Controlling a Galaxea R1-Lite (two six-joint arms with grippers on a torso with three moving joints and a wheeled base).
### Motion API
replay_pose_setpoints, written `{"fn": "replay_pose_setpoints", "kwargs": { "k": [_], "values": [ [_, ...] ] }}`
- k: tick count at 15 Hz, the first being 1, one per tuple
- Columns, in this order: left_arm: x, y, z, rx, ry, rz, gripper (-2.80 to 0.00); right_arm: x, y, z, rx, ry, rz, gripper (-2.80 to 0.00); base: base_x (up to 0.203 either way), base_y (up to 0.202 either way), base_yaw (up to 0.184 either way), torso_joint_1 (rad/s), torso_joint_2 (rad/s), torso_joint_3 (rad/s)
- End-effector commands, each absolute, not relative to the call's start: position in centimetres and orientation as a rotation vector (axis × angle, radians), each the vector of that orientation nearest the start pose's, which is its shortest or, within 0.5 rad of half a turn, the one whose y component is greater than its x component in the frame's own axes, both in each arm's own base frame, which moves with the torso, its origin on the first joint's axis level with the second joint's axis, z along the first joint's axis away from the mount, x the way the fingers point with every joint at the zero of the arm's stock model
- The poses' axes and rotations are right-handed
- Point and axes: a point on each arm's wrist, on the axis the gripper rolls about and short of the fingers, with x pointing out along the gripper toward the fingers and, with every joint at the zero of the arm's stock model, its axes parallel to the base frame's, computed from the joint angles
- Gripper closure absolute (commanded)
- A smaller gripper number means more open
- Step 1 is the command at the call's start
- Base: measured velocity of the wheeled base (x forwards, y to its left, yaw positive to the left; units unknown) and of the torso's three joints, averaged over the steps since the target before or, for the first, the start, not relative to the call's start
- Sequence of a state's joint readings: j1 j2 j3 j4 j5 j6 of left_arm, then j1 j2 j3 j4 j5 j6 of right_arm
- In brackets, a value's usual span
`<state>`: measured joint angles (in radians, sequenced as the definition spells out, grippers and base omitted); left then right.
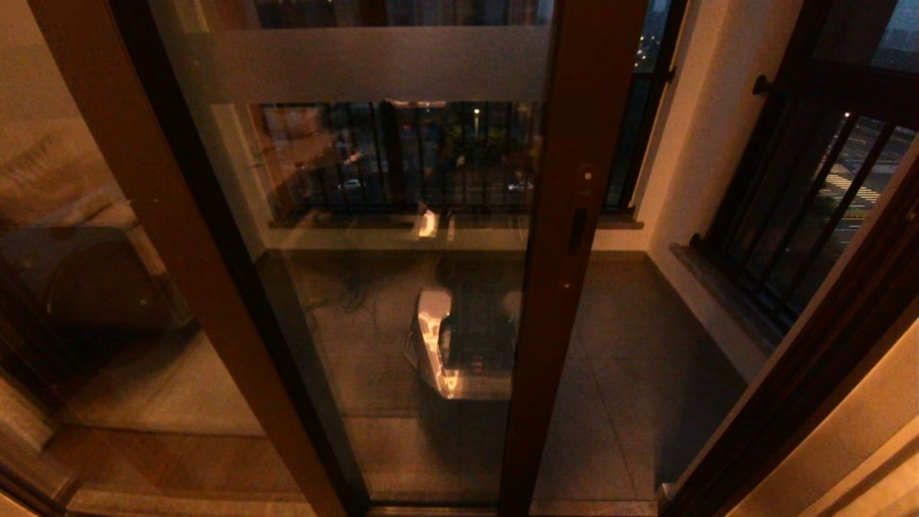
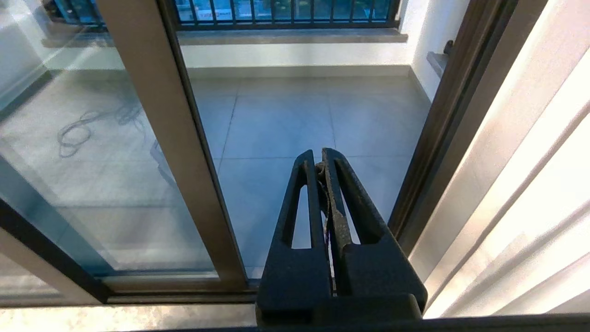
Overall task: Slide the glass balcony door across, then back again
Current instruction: Open the slid door
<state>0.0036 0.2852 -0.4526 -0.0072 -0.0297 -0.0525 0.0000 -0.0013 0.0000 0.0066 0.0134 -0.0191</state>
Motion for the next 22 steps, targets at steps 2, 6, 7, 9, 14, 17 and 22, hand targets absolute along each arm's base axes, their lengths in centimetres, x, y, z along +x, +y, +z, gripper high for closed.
{"fn": "replay_pose_setpoints", "kwargs": {
  "k": [2,6,7,9,14,17,22],
  "values": [
    [3.0,-0.2,25.6,-0.064,-0.029,-0.096,0.0,-2.3,0.0,7.4,-0.02,0.009,0.014,0.0,0.0,0.0,0.0,0.0,0.0,0.0],
    [10.4,-2.5,29.3,-0.068,0.189,-0.306,0.0,-2.3,0.0,7.4,-0.02,0.009,0.014,0.0,0.0,0.0,0.0,0.0,0.0,0.0],
    [11.4,-4.2,29.5,-0.049,0.23,-0.366,0.0,-2.3,0.0,7.4,-0.02,0.009,0.014,0.0,0.0,0.0,0.0,0.0,0.0,0.0],
    [13.2,-8.2,29.7,-0.01,0.299,-0.437,0.0,-2.3,0.0,7.4,-0.02,0.009,0.014,0.0,0.0,0.0,0.0,0.0,0.0,0.0],
    [15.8,-19.7,29.5,0.066,0.359,-0.421,0.0,-2.3,0.0,7.4,-0.02,0.009,0.014,0.0,0.0,0.0,0.0,0.0,0.0,0.0],
    [16.6,-24.5,29.8,0.083,0.325,-0.4,0.0,-2.3,0.0,7.4,-0.02,0.009,0.014,0.0,0.0,0.0,0.0,0.0,0.0,0.0],
    [20.7,-31.5,27.8,0.058,0.31,-0.386,0.0,-2.3,0.0,7.4,-0.02,0.009,0.014,0.0,0.0,0.0,0.0,0.0,0.0,0.0]
  ]
}}
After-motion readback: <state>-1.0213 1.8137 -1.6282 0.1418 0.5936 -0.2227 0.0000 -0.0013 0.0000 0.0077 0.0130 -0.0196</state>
